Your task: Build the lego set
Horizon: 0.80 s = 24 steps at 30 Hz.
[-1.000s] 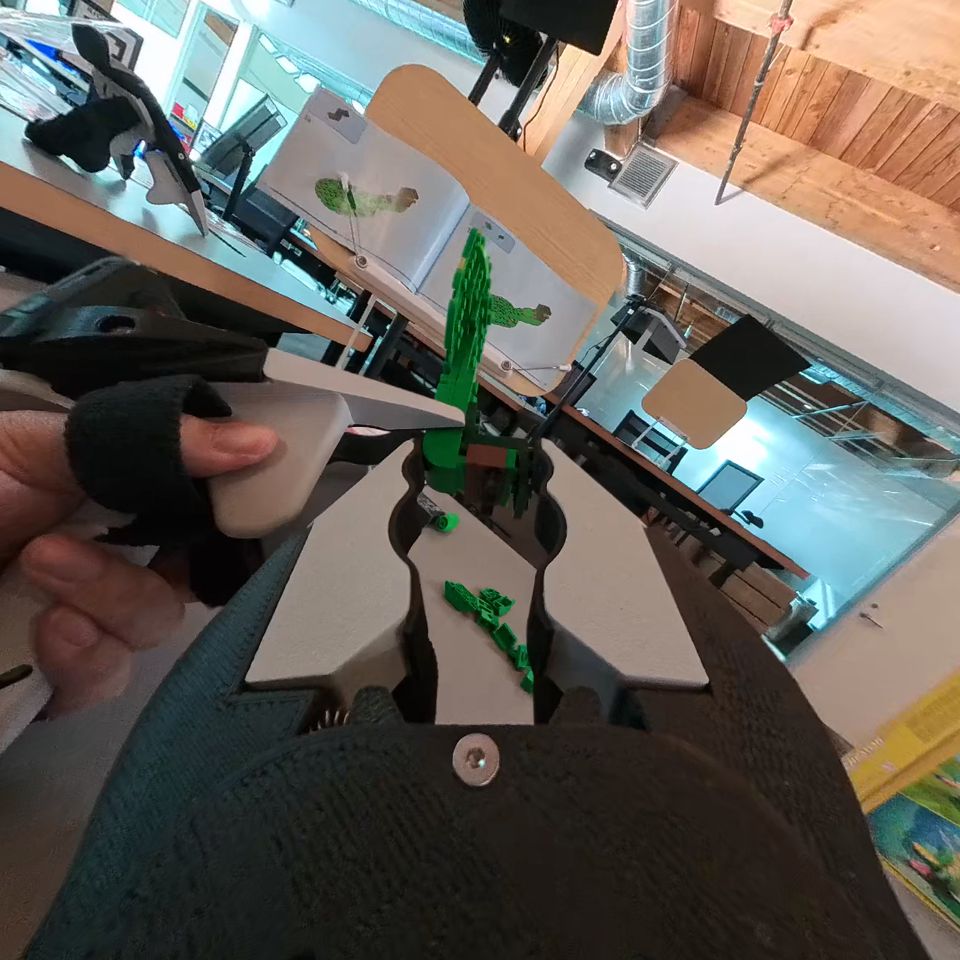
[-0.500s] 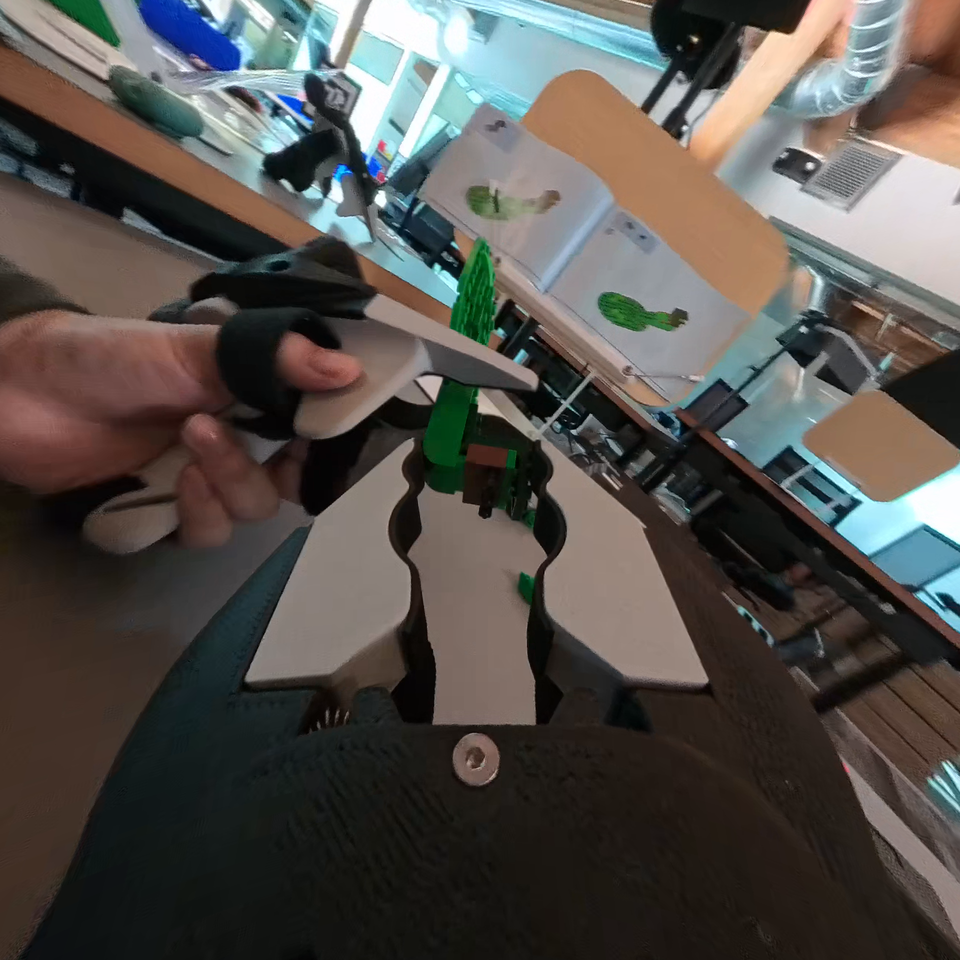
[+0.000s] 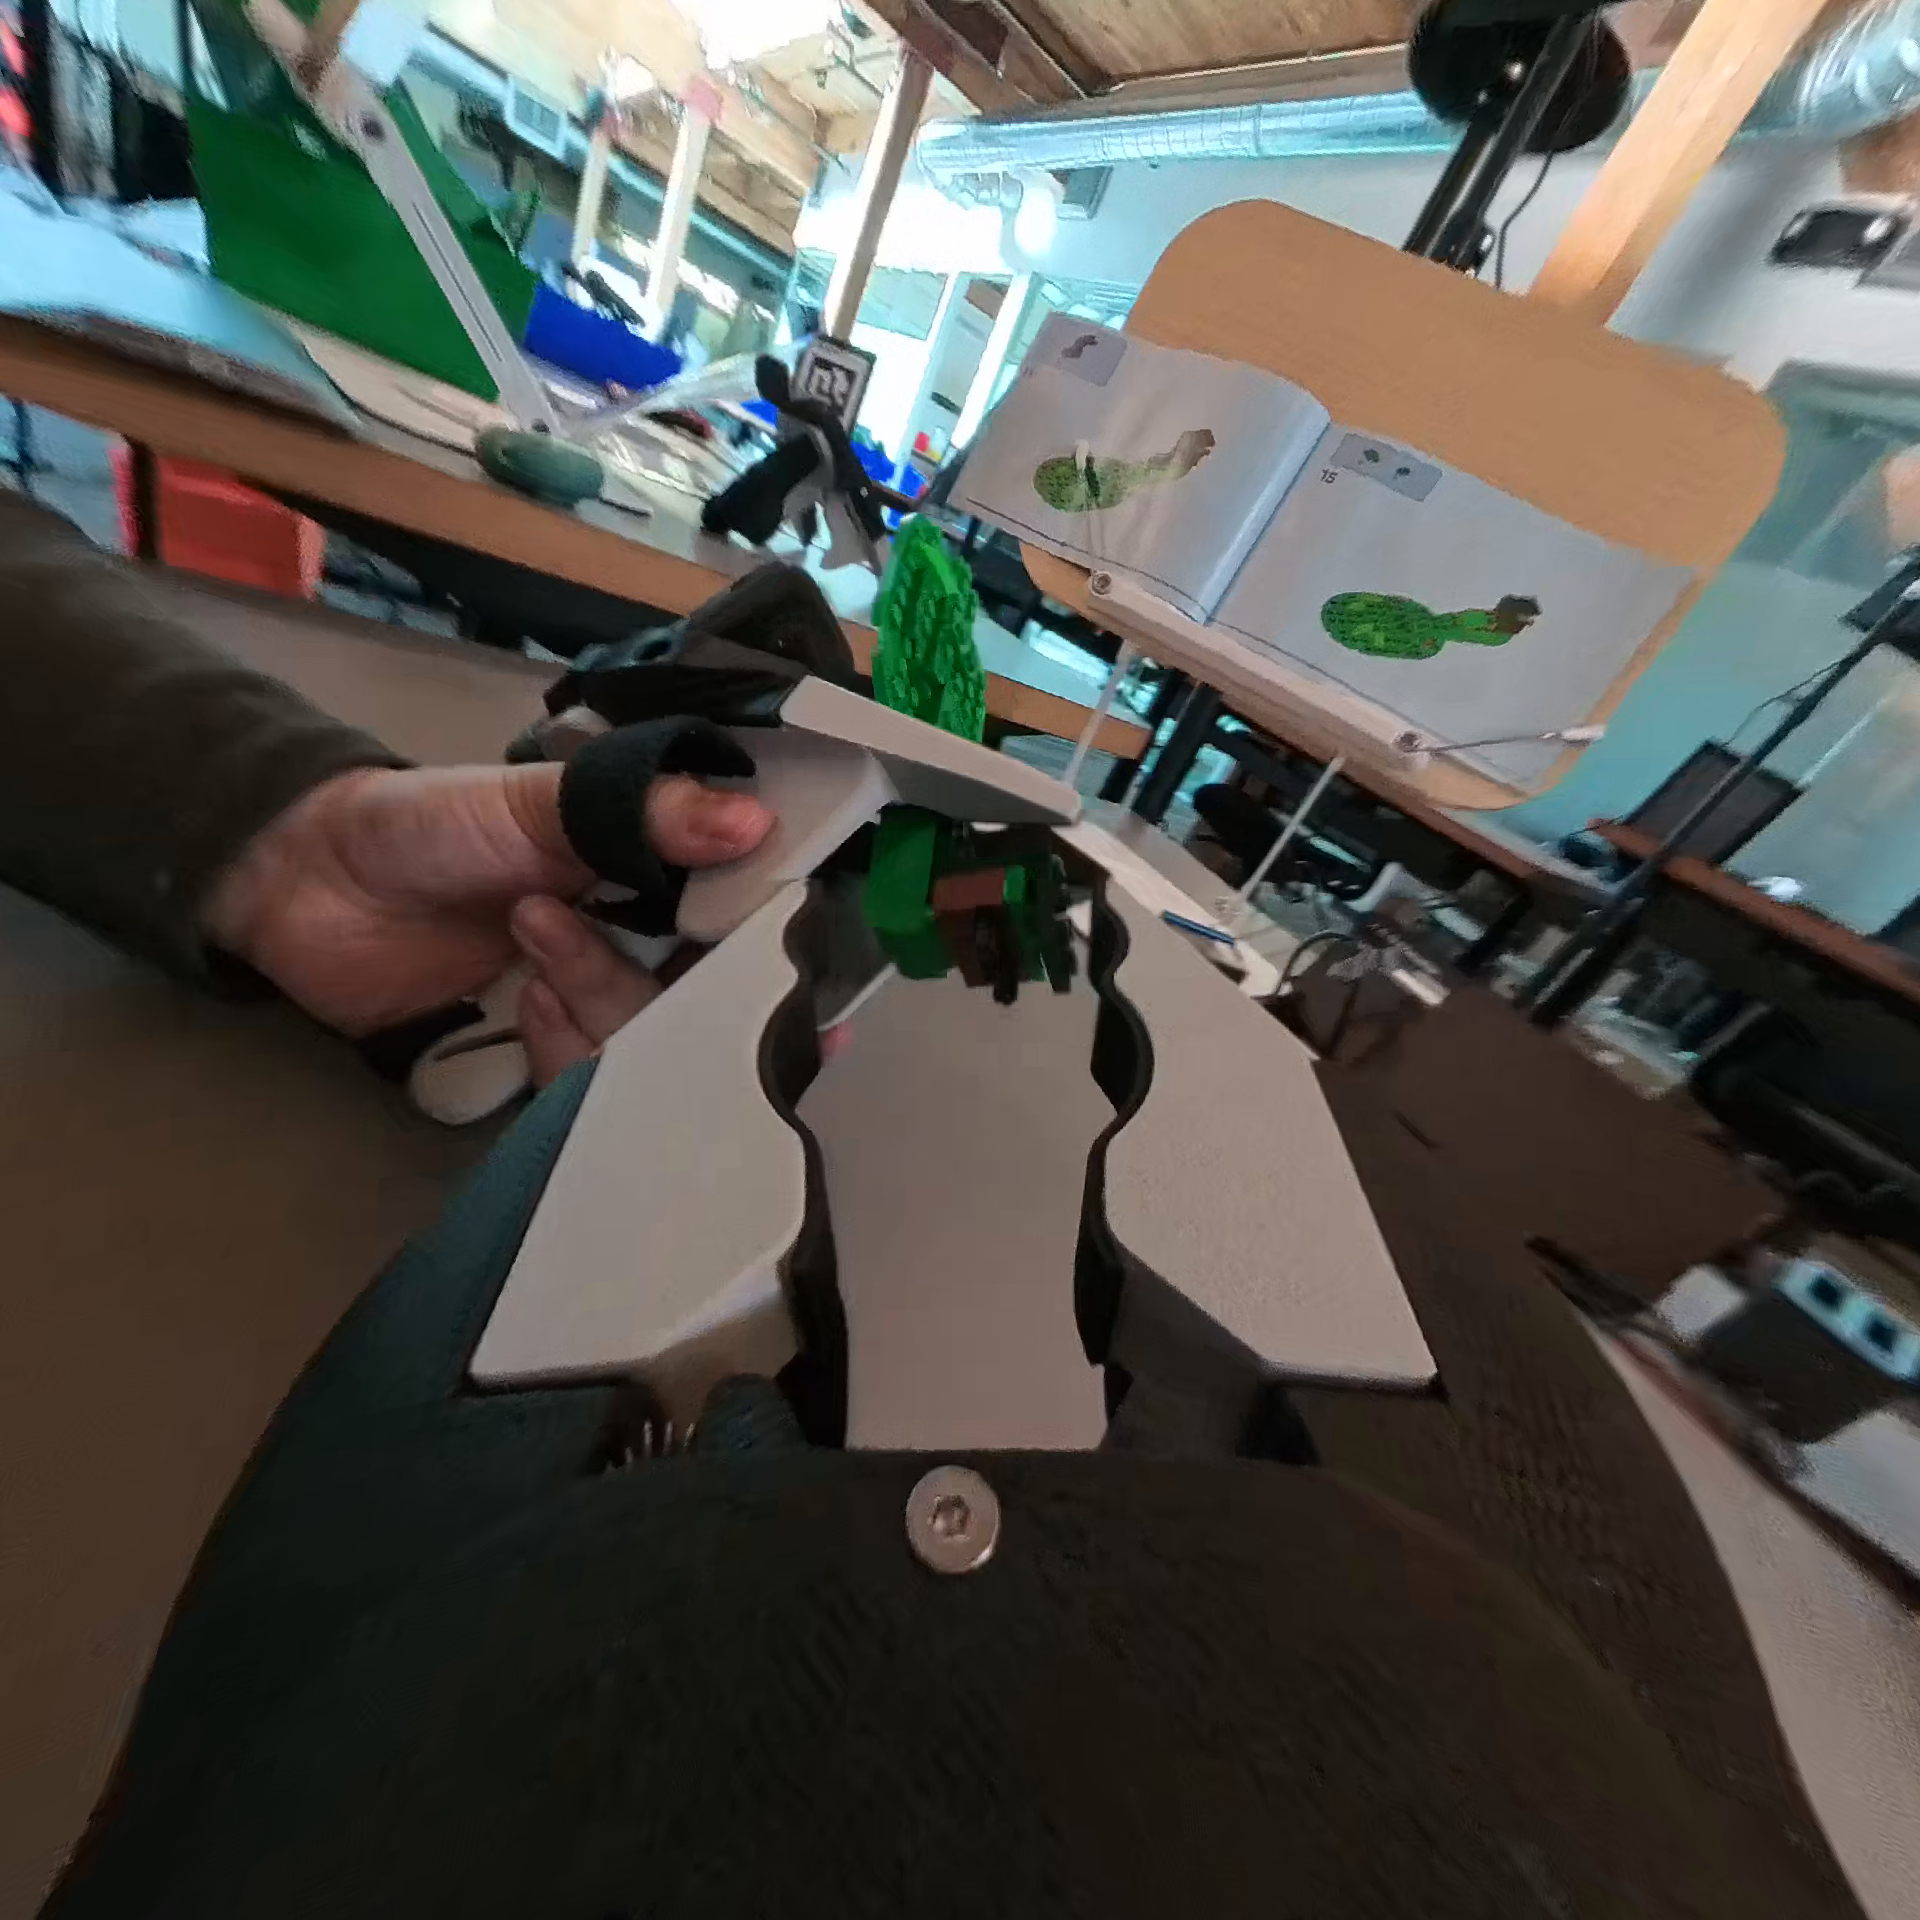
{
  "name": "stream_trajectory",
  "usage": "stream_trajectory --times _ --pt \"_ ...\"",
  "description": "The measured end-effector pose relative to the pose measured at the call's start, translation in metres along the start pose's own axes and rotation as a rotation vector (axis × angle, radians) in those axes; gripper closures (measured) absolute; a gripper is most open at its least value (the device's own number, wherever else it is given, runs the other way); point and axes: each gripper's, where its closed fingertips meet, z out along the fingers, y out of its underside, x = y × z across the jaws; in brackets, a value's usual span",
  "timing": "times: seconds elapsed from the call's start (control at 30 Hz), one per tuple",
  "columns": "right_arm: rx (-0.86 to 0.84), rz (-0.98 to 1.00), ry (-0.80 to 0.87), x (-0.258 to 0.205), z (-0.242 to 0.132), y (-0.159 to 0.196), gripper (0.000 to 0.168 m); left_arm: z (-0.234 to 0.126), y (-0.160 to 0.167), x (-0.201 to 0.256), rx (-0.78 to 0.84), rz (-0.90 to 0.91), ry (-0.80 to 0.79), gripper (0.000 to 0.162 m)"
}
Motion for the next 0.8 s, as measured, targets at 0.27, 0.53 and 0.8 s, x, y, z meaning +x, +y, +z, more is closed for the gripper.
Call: stream_trajectory --times 0.27,0.53,0.8 --pt "0.017 0.279 -0.074 0.011 -0.008 0.003 0.123 -0.006 -0.009 -0.006 -0.109 -0.018 0.064 0.149" --pt "0.115 0.695 -0.167 0.005 0.0 -0.005 0.134 -0.005 -0.004 0.014 -0.112 0.078 0.171 0.15" --pt "0.138 0.712 -0.206 0.001 -0.001 -0.01 0.144 -0.005 -0.002 0.021 -0.118 0.11 0.207 0.15"
